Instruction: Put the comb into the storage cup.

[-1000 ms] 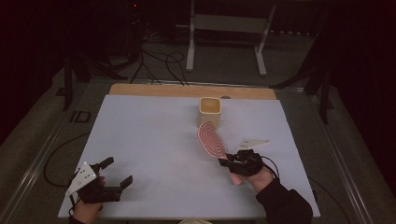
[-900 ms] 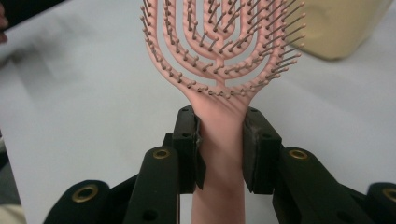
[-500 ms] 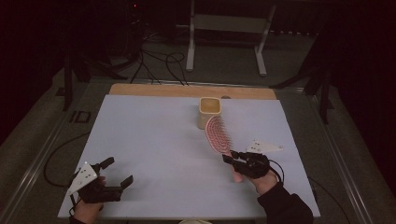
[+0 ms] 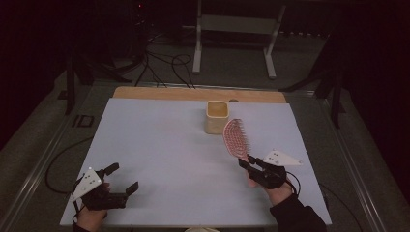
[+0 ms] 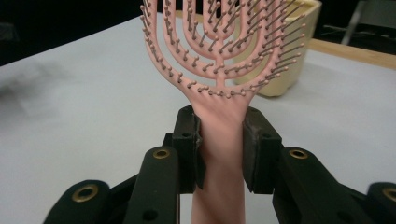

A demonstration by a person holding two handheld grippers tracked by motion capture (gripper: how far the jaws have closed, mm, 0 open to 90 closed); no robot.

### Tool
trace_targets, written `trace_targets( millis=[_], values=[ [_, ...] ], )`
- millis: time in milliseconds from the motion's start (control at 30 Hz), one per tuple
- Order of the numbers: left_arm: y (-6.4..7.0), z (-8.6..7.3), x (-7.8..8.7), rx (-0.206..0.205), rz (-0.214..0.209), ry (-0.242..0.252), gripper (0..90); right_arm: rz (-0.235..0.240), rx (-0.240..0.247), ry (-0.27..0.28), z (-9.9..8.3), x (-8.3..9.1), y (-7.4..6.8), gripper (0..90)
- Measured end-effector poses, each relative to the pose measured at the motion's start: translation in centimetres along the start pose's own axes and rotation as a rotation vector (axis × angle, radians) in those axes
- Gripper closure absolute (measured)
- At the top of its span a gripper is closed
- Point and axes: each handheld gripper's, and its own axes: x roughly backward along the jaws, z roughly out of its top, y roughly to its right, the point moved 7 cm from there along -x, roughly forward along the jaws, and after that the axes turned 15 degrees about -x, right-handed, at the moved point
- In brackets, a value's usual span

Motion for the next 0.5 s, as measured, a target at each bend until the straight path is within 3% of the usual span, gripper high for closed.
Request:
trace_targets(
  millis=[233, 500],
  values=[
    [0.05, -0.09, -0.27, 0.003, -0.002, -0.012, 0.1, -0.034, 0.041, 0.030, -0.20, 0.19, 0.03, 70.2],
    [0.33, 0.39, -0.51, 0.010, -0.020, -0.018, 0.1, -0.044, 0.026, 0.033, -0.35, -0.40, 0.28, 70.2]
  ],
)
